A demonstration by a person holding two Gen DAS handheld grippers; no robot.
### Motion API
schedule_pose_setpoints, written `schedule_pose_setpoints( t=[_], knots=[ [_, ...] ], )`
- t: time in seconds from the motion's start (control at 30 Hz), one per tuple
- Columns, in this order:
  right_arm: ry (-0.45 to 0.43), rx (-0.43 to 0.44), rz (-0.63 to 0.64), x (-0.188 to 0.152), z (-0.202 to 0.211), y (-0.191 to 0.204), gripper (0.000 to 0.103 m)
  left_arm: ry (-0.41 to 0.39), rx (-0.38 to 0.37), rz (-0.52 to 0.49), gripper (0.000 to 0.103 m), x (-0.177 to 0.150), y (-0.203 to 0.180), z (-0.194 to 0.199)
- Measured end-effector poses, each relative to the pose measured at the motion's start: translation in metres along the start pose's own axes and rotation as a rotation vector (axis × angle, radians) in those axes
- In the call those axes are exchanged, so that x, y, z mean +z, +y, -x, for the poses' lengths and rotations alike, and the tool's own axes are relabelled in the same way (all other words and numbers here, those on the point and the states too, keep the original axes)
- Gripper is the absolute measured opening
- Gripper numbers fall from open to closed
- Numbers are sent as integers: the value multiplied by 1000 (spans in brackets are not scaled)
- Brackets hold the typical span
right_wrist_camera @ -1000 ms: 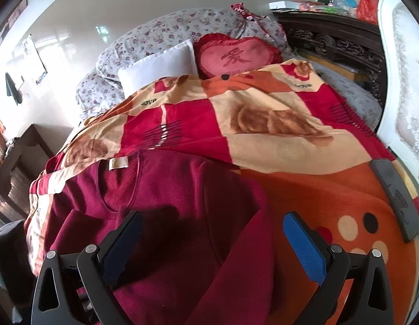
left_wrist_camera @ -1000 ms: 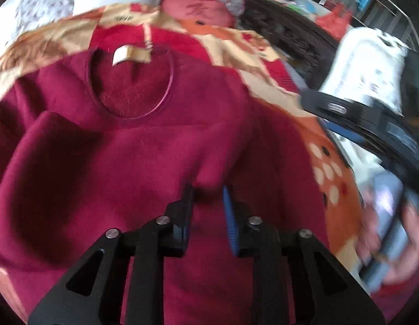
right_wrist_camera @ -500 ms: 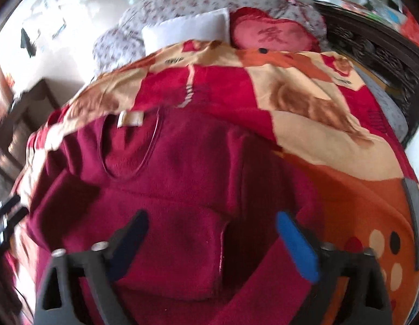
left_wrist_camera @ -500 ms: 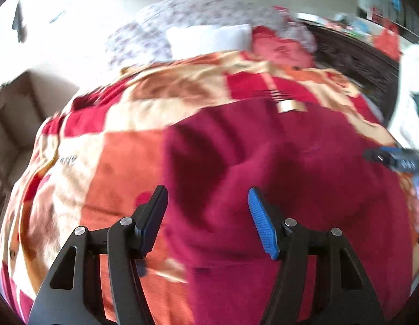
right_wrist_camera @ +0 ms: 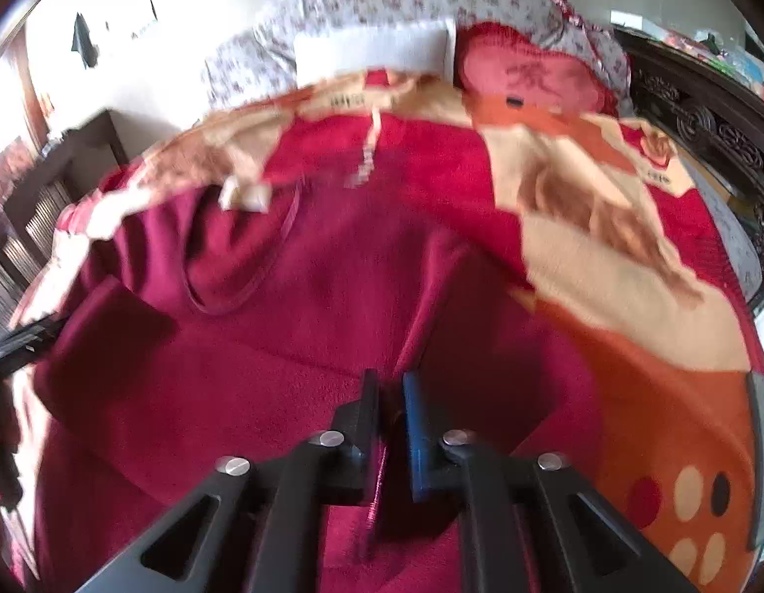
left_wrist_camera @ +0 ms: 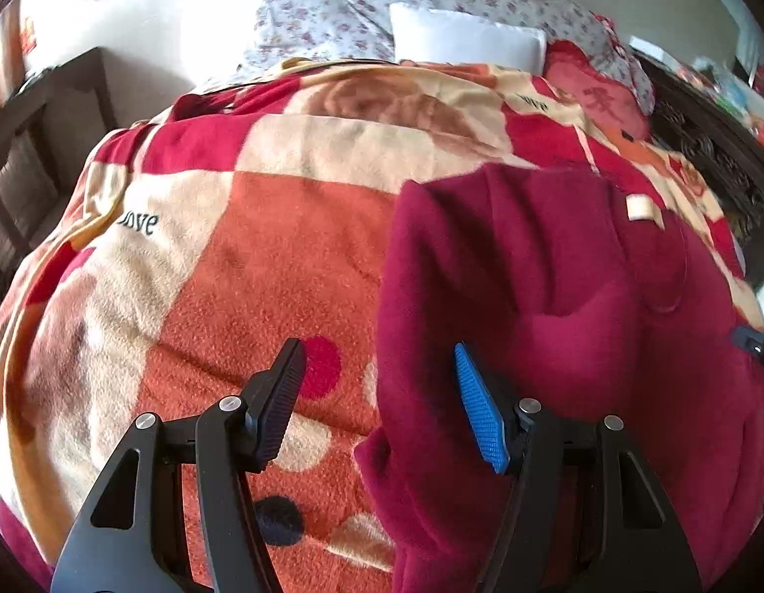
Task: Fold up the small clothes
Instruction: 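Grasp the other sleeve with the right tool, fold it across the chest, release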
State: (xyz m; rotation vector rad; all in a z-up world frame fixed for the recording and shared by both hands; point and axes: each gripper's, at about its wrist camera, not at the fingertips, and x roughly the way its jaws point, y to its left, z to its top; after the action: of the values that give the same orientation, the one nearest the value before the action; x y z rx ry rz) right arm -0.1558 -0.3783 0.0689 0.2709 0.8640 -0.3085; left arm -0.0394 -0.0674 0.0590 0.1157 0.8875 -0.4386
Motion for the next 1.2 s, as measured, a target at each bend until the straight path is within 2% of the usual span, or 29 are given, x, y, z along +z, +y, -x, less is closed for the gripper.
schedule_pose_setpoints(
  t=[0.03, 0.17, 0.27, 0.3, 0.4, 0.47, 0.53, 0.6, 0.67, 0.73, 0.83, 0.93, 1.0, 1.1, 1.2],
  knots=[
    [-21, 16, 11, 4, 9, 0, 7, -4, -4, 12, 62, 1, 0, 1],
    [-66, -15, 49, 16, 26, 3, 7, -27, -1, 21, 62, 3, -4, 5],
    [-142, -130, 79, 27, 40, 0, 7, -46, -11, 29, 62, 4, -5, 7],
    [-145, -139, 66, 28, 41, -4, 7, -40, -12, 27, 62, 4, -5, 6],
    [-100, -128, -21, 29, 21, -21, 7, -22, 4, 11, 62, 1, -10, -2],
    [-6, -153, -32, 22, -9, -27, 7, -18, 16, 3, 62, -1, -12, -5],
    [56, -130, -88, 16, -18, -36, 7, -10, 15, 9, 62, -1, -12, -4],
    [10, -110, -135, 14, -2, -44, 12, -45, -2, 12, 62, 0, -11, 6],
    [-32, -116, -159, 14, 18, -47, 24, -81, 11, -4, 62, 3, -12, 12],
    [-57, -65, -150, 16, 31, -41, 33, -81, 19, -9, 62, 7, -13, 8],
    [-23, -18, -107, 15, 27, -25, 33, -44, 20, 12, 62, 10, -13, -6],
    [39, -14, -92, 8, 1, -14, 33, 27, 39, 12, 62, 8, -15, -28],
    [104, -26, -98, 3, -22, -14, 33, 35, 39, 25, 62, 8, -15, -29],
    [85, 1, -124, 5, -14, -21, 34, 29, 27, 27, 62, 10, -17, -18],
    [57, -16, -147, 5, 12, -35, 37, -8, 15, 26, 62, 10, -18, 2]
  ],
)
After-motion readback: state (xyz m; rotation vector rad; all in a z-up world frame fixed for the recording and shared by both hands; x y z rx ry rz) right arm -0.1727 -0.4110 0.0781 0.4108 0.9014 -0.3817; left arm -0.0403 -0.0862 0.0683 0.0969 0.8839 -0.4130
